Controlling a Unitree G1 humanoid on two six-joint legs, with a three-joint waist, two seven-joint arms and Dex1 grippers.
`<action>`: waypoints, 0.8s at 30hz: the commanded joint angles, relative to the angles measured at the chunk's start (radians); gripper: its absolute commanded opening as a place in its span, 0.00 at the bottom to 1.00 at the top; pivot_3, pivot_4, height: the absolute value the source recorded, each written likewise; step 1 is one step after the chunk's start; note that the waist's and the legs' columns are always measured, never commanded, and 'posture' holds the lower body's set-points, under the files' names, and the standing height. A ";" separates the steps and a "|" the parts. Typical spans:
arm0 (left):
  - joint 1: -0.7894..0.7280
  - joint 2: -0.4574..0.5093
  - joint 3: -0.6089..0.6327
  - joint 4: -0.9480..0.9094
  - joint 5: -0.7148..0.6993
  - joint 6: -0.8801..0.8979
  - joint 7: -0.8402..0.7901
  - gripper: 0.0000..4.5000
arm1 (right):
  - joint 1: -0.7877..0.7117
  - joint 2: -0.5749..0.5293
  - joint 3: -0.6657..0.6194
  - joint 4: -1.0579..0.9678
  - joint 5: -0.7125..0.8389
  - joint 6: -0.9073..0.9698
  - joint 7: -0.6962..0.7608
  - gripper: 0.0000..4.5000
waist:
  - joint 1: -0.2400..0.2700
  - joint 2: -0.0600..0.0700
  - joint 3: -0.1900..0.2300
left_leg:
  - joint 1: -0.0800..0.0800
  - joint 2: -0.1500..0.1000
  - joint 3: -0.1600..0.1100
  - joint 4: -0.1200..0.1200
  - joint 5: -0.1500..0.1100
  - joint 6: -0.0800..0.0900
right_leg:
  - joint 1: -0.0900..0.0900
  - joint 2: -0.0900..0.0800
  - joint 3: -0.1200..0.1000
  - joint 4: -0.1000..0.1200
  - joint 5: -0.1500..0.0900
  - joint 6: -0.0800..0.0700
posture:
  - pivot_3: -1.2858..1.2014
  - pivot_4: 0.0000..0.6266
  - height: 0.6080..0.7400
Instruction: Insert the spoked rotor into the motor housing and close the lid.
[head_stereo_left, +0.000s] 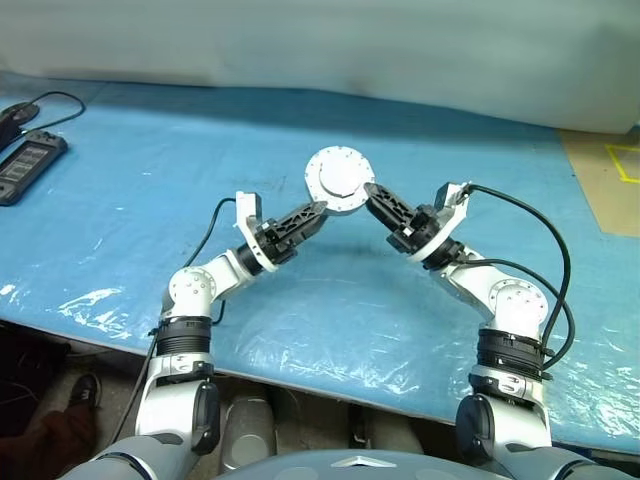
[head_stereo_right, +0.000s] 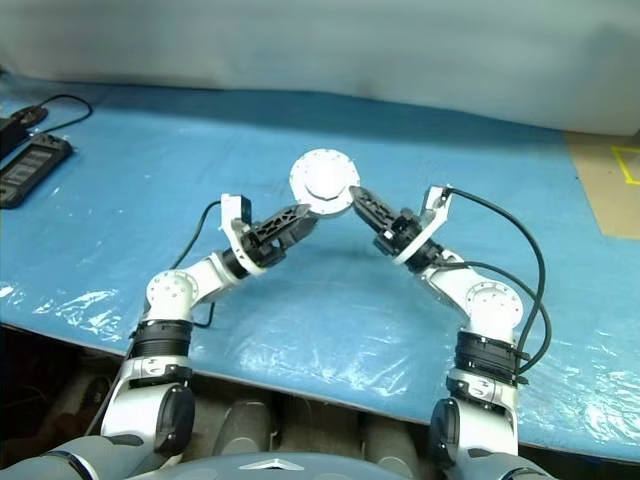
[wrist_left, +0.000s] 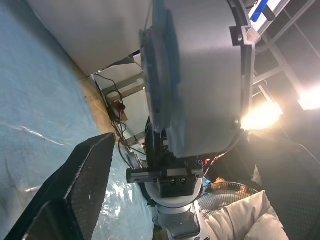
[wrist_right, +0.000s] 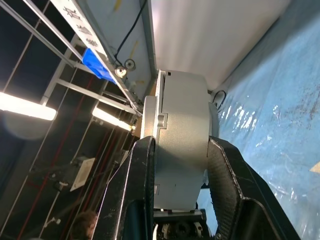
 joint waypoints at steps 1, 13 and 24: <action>-0.004 -0.002 0.003 -0.034 -0.021 -0.021 -0.016 0.99 | -0.006 -0.011 0.005 -0.066 0.030 -0.024 0.022 0.27 | 0.000 0.000 0.000 | 0.000 0.000 0.000 0.000 0.000 0.000 | 0.000 0.000 0.000 0.000 0.000 0.000 | 0.52 0.24 1.00; -0.043 -0.035 0.005 0.044 0.008 -0.116 -0.016 0.99 | 0.024 -0.030 0.077 -0.117 0.036 -0.011 0.037 0.27 | 0.000 0.000 0.000 | 0.000 0.001 -0.002 0.004 0.000 0.000 | 0.002 0.000 -0.002 0.001 0.000 0.000 | 0.52 0.24 1.00; -0.054 -0.036 -0.013 0.077 0.049 -0.178 -0.040 0.78 | 0.046 -0.048 0.122 -0.142 0.022 -0.028 0.043 0.27 | 0.000 0.000 0.000 | 0.000 0.002 -0.003 0.007 0.000 0.000 | 0.004 0.000 -0.004 0.001 0.000 -0.001 | 0.52 0.24 1.00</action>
